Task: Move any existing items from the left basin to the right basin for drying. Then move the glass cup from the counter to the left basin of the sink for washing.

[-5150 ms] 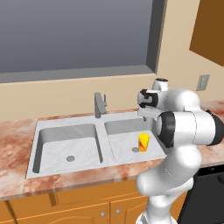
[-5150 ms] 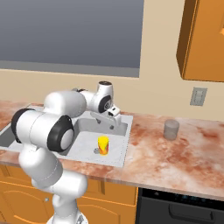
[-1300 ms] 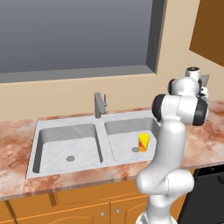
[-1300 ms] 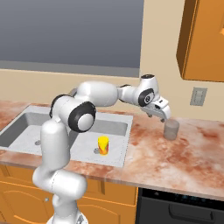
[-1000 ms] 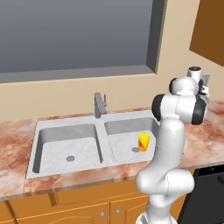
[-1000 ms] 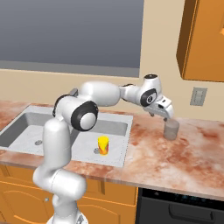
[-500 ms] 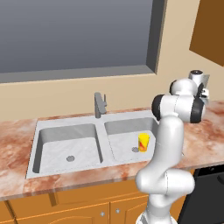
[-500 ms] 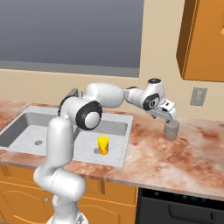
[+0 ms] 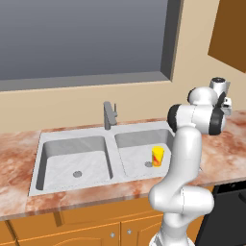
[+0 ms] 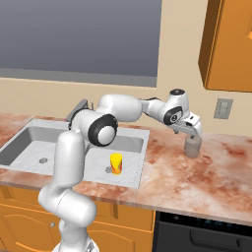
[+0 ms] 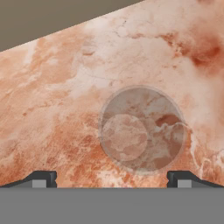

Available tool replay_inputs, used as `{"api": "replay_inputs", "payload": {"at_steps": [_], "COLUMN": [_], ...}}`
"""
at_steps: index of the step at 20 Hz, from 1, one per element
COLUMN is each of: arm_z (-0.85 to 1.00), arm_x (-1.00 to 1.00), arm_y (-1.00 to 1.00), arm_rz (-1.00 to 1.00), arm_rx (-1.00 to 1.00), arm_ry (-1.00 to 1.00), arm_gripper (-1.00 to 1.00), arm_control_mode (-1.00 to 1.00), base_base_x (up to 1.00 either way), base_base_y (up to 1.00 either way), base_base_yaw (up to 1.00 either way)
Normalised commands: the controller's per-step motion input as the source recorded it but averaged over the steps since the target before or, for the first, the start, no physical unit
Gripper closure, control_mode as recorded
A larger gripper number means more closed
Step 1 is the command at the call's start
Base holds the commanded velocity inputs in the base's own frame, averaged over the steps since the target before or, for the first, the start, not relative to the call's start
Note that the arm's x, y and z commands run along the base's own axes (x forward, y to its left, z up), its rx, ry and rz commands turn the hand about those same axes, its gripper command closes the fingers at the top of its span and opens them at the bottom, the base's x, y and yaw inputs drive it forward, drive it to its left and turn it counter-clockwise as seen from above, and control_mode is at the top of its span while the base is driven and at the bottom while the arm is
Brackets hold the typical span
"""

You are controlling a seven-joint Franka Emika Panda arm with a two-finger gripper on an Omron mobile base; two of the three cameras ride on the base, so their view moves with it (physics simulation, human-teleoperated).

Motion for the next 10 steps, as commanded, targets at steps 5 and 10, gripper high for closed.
{"api": "replay_inputs", "payload": {"at_steps": [5, 10], "arm_z": [-0.05, -0.08], "arm_x": [0.22, 0.26], "arm_y": [-0.04, -0.05], "arm_rz": [0.04, 0.06], "arm_rx": [0.0, 0.0], "arm_ry": [0.0, 0.0], "arm_gripper": [-1.0, -1.0], "arm_control_mode": [-1.0, -1.0], "base_base_x": [0.0, 0.0], "base_base_y": [0.0, 0.0], "base_base_yaw": [0.0, 0.0]}}
